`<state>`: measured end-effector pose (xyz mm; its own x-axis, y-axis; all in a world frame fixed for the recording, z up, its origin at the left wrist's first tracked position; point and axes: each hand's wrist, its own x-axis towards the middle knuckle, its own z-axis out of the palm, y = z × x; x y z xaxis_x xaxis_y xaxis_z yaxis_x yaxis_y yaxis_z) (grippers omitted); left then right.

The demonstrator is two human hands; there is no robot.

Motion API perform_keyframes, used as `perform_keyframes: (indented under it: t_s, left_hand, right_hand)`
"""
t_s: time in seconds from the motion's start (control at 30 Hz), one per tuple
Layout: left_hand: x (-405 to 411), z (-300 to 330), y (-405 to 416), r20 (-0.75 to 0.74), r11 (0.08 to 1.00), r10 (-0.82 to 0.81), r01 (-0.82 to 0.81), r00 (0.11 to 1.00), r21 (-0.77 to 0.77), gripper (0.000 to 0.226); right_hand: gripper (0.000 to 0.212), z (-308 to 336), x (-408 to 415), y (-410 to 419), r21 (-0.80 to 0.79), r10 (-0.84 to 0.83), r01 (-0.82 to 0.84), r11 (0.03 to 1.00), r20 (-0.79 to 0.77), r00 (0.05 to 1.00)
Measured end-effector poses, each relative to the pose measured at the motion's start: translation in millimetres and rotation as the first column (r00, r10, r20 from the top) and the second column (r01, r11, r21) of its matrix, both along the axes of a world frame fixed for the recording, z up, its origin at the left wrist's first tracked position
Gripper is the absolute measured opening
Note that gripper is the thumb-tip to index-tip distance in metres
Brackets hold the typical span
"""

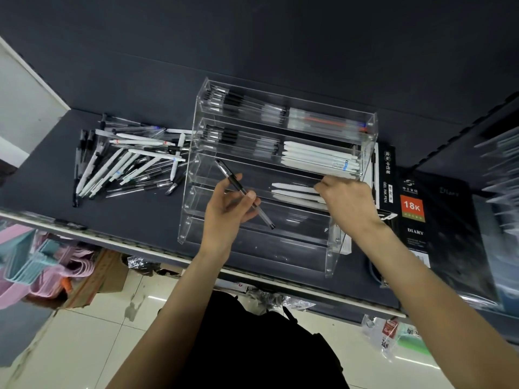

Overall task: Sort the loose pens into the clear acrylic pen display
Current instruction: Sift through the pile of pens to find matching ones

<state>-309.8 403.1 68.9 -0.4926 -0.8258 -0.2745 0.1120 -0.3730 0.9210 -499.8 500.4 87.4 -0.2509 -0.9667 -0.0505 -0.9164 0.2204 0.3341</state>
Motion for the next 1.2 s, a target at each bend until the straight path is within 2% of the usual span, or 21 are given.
perform_keyframes:
  t_s: [0.1, 0.23, 0.37, 0.6, 0.83, 0.93, 1.03, 1.1, 1.2]
  left_hand:
    - [-1, 1, 2, 0.003, 1.000, -0.005, 0.005, 1.000, 0.000, 0.033]
    - [-1, 3, 5, 0.019, 1.000, -0.016, 0.016, 1.000, -0.002, 0.035]
    - [-2, 1, 4, 0.061, 0.999, -0.027, 0.029, 0.998, -0.032, 0.036]
    - [-5, 3, 4, 0.054, 0.999, -0.038, 0.039, 0.998, -0.017, 0.034]
    - [-6, 1, 6, 0.049, 0.998, -0.058, 0.058, 0.997, 0.008, 0.032]
    - [-8, 2, 7, 0.033, 0.998, -0.058, 0.057, 0.998, 0.022, 0.030]
    - [-11, 3, 11, 0.024, 0.999, -0.050, 0.049, 0.998, 0.021, 0.030]
    - [-12, 5, 13, 0.015, 0.999, -0.051, 0.051, 0.999, 0.014, 0.029]
    - [-12, 7, 16, 0.022, 0.998, -0.064, 0.065, 0.998, -0.020, 0.027]
  right_hand:
    - [0.045, 8, -4, 1, 0.119, 0.031, -0.034, 0.992, 0.027, 0.999]
    - [0.063, 10, -11, 4, 0.123, 0.058, -0.070, 0.990, 0.102, 0.993]
    - [0.062, 6, -7, 6, 0.117, 0.017, -0.034, 0.992, 0.146, 0.989]
    - [0.053, -1, -2, 10, -0.008, -0.064, 0.067, 0.998, 0.204, 0.977]
    - [0.048, -13, -1, 26, -0.281, 0.004, 0.058, 0.958, 0.216, 0.976]
    - [0.023, -1, 16, 27, -0.440, 0.061, 0.147, 0.886, 0.425, 0.903]
    - [0.017, 10, 45, 21, -0.473, 0.134, 0.302, 0.828, 0.689, 0.712]
    - [0.018, 9, 61, 16, -0.447, 0.129, 0.333, 0.830, 0.736, 0.665]
    - [0.017, 5, 74, 10, -0.436, 0.118, 0.350, 0.829, 0.748, 0.653]
